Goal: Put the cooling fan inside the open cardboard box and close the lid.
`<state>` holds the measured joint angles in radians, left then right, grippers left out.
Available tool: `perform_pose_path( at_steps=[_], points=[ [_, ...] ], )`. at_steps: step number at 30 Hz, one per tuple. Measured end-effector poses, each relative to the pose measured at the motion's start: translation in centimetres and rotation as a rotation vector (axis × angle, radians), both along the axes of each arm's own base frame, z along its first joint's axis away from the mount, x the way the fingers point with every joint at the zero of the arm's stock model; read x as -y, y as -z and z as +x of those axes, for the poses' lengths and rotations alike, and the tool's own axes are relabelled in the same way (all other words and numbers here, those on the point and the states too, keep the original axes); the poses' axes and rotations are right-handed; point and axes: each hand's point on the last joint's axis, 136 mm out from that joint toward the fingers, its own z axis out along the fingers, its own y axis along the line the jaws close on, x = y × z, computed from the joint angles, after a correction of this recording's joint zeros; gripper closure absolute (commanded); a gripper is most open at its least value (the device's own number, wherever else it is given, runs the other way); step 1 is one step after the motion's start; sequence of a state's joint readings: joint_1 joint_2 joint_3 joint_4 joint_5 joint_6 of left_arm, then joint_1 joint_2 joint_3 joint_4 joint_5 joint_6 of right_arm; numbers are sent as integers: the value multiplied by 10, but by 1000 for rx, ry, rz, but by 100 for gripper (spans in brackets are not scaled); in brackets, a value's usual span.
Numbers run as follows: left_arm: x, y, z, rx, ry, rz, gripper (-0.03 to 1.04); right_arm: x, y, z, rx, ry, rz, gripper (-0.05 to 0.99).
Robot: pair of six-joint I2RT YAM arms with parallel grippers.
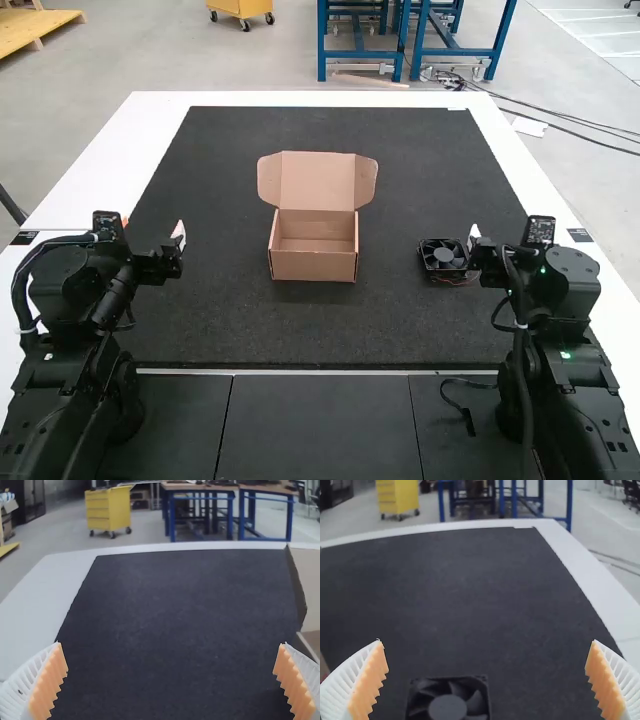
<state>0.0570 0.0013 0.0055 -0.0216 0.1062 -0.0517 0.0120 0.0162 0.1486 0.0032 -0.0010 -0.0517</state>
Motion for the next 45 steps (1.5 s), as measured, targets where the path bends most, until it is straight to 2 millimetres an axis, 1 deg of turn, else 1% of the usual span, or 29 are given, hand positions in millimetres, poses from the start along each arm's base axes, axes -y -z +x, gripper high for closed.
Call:
perform_pose_path(
  at_steps=[4, 6, 7, 9, 11, 14, 16, 18, 23, 25, 26, 28, 32, 36, 38, 39, 41, 45],
  points=[
    [0, -3, 0, 13, 0, -1, 4, 0, -1, 0, 6, 1, 10, 2],
    [0, -14, 0, 55, 0, -14, 4, 0, -7, 1, 27, 4, 23, 2],
    [0, -18, 0, 71, 0, -18, 4, 1, -14, 1, 57, 7, 31, 2],
    [-1, -25, -1, 102, -4, -26, 4, 2, -36, 1, 145, 11, 45, 2],
    [-2, -36, -2, 145, -11, -28, 4, 3, -48, 0, 194, 17, 56, 2],
    [-4, -40, -3, 156, -25, -32, 4, 5, -50, 0, 201, 27, 70, 2],
    [-7, -47, -4, 169, -38, -33, 4, 5, -51, 0, 203, 28, 75, 2],
    [-9, -64, -8, 202, -53, -33, 4, 5, -52, -1, 205, 30, 82, 2],
    [-14, -116, -23, 316, -81, -33, 4, 6, -50, 1, 189, 32, 88, 2],
    [-15, -126, -22, 318, -87, -34, 4, 6, -50, 4, 165, 34, 88, 2],
    [-16, -128, -21, 304, -91, -34, 4, 6, -53, 5, 157, 35, 88, 2],
    [-17, -128, -15, 256, -97, -35, 4, 6, -66, 6, 159, 36, 90, 2],
    [-19, -138, -8, 202, -107, -37, 4, 6, -102, 9, 162, 37, 101, 2],
    [-20, -155, -9, 154, -115, -38, 4, 6, -130, 14, 102, 42, 111, 2],
    [-20, -162, -8, 119, -117, -37, 4, 7, -139, 17, 48, 48, 110, 2],
    [-20, -162, -7, 93, -119, -37, 4, 7, -142, 18, 17, 51, 109, 2],
    [-21, -155, -2, 19, -122, -37, 4, 7, -145, 21, -59, 56, 105, 2],
    [-22, -128, 11, -141, -125, -28, 4, 7, -147, 22, -181, 63, 97, 2]
  ],
)
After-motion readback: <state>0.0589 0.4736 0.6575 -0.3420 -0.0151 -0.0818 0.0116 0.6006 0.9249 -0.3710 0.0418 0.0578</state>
